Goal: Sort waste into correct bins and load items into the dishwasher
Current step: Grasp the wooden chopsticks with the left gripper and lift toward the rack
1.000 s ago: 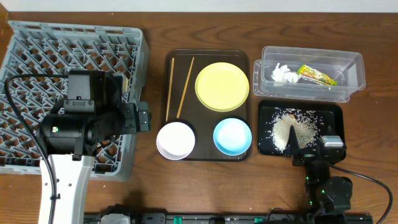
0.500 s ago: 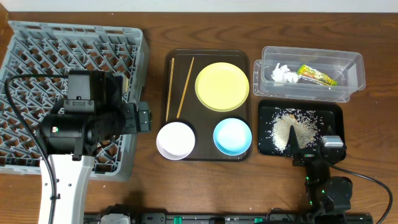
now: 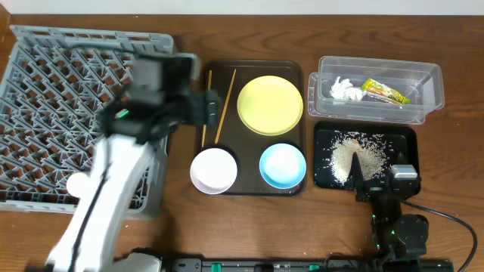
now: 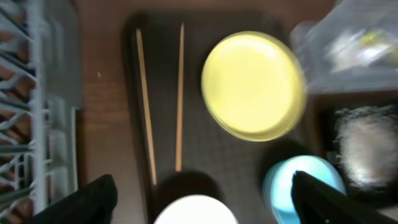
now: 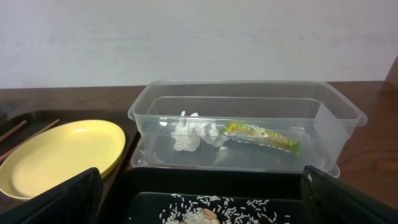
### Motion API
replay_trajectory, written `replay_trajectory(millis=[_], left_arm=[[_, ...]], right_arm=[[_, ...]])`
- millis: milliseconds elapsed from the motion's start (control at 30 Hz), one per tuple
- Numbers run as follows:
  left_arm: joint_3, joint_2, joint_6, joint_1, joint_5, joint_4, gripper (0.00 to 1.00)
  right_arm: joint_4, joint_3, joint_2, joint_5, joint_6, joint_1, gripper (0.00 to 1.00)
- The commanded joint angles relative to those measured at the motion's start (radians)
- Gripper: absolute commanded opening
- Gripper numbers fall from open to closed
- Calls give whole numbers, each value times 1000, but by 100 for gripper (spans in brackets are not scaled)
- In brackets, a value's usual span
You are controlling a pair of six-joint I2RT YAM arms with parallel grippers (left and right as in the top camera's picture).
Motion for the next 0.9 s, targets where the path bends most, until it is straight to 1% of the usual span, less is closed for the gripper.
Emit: replay_trajectory(millis=[0,67,200,233,300,400,600,667,733,767,867], left_arm=[[3,125,-1,-36,-153,43,82],[3,192,-3,-41,-152,85,70],[3,335,-3,-41,-134,136,53],[3,373,-3,-41,-111,143,50],[3,440,-2,-44,-74,145,49],[3,534,-3,-55,-61,148,47],[3,616,-2,-79,-62,153,35],[3,625,-2,-81,-64,156,28],[3,625,-2,-81,-63,156,12],[4,620,-2,-80,-63,155,6],[26,584,-3,-72,-63,118,6]], right_arm=[[-3,-2,-5,-5,-4,-5,99],[-3,-2,-5,-5,-4,-5,99],[-3,-2,-5,-5,-4,-5,99],[-3,-2,-5,-5,-4,-5,99],[-3,-2,-5,-5,-4,-5,99],[-3,-2,-5,-5,-4,-5,99],[-3,-2,-5,-5,-4,-5,99],[-3,-2,-5,-5,-4,-5,99],[-3,-2,-5,-5,-4,-5,99],[-3,-2,-5,-5,-4,-5,99],[-3,-2,-5,-5,-4,-5,99]])
